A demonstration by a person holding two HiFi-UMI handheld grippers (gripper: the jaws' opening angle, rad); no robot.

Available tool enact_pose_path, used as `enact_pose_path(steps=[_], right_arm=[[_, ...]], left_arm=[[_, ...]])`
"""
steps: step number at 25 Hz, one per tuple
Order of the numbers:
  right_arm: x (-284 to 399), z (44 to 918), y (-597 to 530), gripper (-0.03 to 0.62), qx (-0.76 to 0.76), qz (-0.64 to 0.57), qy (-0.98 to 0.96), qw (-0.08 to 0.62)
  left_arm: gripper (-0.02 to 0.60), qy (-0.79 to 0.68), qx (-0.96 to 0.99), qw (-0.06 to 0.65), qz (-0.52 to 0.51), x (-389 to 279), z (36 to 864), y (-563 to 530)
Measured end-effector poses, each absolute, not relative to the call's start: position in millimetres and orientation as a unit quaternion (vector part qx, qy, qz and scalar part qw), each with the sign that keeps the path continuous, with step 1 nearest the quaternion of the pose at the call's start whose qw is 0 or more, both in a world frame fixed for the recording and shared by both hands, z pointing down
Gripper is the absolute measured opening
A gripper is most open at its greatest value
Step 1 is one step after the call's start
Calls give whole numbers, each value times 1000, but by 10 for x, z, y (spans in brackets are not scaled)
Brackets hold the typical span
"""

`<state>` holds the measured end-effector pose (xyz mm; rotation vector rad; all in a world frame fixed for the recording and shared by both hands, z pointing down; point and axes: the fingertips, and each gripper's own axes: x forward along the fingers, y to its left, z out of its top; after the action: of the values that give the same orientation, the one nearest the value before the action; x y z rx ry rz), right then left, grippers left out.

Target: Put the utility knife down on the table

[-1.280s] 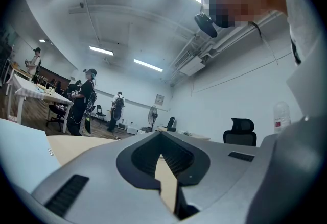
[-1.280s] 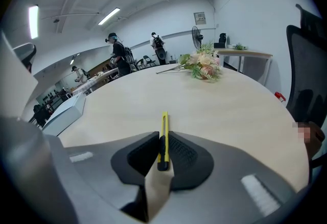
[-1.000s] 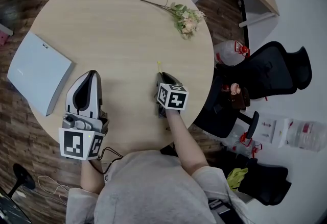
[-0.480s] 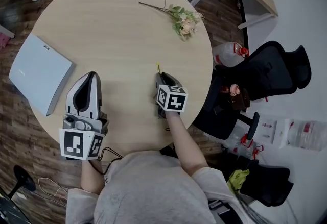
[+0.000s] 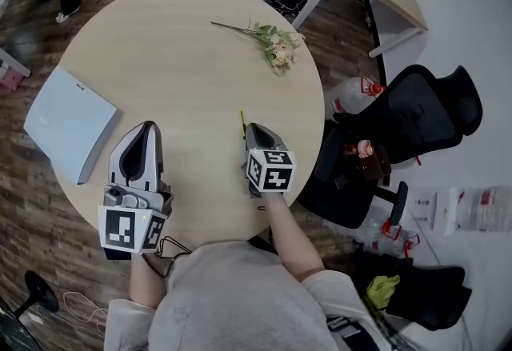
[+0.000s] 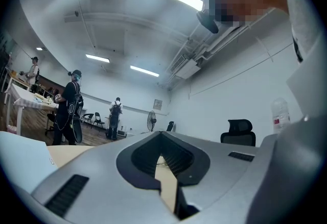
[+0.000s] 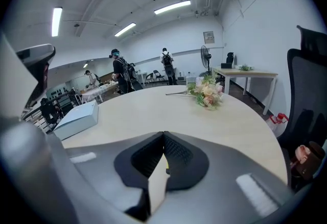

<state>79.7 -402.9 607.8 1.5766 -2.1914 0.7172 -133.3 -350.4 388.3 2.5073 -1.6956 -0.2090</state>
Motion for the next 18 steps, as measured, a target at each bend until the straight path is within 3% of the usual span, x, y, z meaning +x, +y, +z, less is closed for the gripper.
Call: enact_pose_path(steps=[18], right_arm=[[1223,4658,-3376,11,574,142,-805,52]], left_arm=[[8,-534,840,1,-95,-851,3296,-2983]])
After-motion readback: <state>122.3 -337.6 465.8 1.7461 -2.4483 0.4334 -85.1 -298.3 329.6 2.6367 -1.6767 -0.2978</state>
